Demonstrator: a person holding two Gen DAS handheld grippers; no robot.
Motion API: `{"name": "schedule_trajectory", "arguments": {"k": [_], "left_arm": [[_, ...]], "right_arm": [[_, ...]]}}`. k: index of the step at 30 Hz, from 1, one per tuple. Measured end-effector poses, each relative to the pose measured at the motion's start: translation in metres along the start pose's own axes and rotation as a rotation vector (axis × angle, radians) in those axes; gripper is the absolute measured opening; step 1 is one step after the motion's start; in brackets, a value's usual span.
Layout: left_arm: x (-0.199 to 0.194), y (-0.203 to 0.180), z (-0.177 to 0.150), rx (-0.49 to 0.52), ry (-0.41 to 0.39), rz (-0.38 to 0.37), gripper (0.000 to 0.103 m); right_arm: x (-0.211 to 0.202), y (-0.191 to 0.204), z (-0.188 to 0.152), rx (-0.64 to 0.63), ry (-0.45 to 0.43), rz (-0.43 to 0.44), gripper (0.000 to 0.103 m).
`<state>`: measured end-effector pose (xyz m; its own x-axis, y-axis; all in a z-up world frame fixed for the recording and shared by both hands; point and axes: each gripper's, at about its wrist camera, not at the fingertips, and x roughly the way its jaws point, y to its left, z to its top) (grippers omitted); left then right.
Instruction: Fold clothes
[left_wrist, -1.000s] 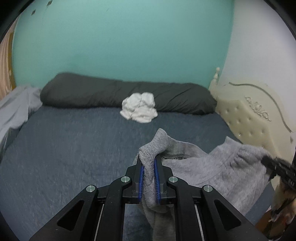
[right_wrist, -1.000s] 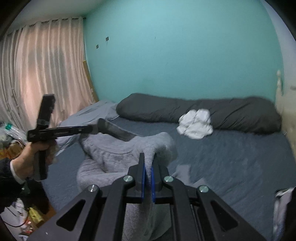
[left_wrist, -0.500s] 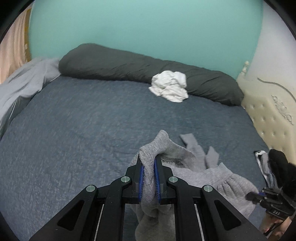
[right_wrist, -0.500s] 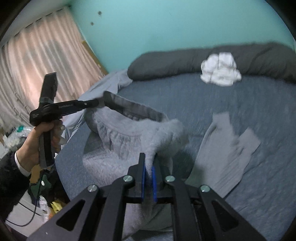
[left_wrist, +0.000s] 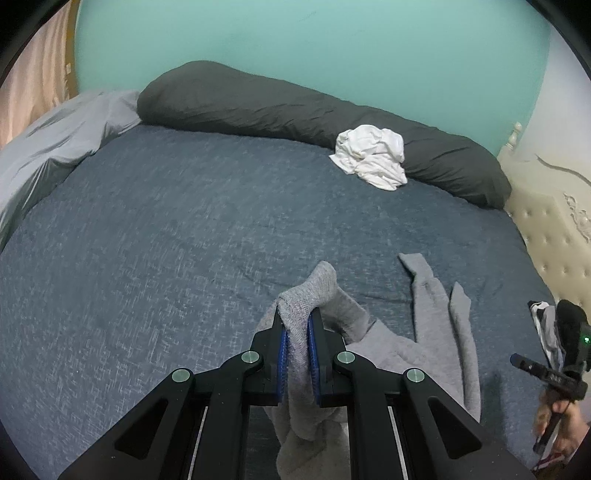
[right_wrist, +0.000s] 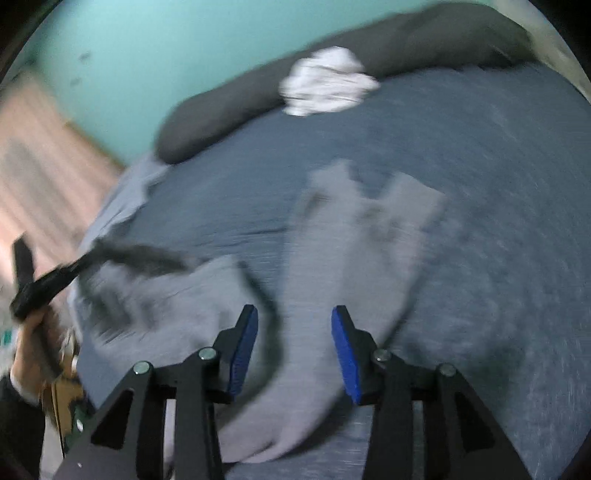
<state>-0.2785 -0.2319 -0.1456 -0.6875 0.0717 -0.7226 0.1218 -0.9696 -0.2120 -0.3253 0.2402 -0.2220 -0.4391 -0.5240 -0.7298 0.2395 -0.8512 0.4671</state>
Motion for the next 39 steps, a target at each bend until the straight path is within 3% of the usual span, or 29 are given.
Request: {"name": "schedule_trajectory", "arguments": {"k": [4, 10, 17, 24, 25, 27, 32, 39], "left_arm": [[0.003, 0.007, -0.002, -0.01, 0.006, 0.001, 0.011], [0.004, 0.012, -0.004, -0.011, 0.007, -0.009, 0.011], [0.008, 0.018, -0.007, -0.021, 0.014, -0.017, 0.011], [0.011, 0.026, -0.011, -0.029, 0.016, -0.025, 0.011], [0.011, 0.026, -0.011, -0.029, 0.015, -0.027, 0.011], [0.011, 0.026, -0.012, -0.027, 0.013, -0.029, 0.011], [0.009, 0.025, -0.011, -0.024, 0.009, -0.033, 0.011], [-0.006, 0.021, -0.002, -0.017, -0.017, -0.038, 0.011]], "right_arm": [[0.018, -0.03, -0.004, 0.071, 0.059, -0.054, 0.055], [0.055, -0.041, -0.012, 0.136, 0.109, -0.047, 0.068], [0.103, -0.036, -0.02, 0.174, 0.182, -0.049, 0.069], [0.116, -0.054, -0.026, 0.268, 0.133, -0.023, 0.069], [0.116, -0.052, -0.026, 0.251, 0.121, -0.025, 0.066], [0.115, -0.047, -0.025, 0.207, 0.104, -0.024, 0.046], [0.116, -0.038, -0.024, 0.151, 0.103, -0.056, 0.022], [0.079, -0.013, -0.012, 0.077, -0.012, -0.048, 0.017]]}}
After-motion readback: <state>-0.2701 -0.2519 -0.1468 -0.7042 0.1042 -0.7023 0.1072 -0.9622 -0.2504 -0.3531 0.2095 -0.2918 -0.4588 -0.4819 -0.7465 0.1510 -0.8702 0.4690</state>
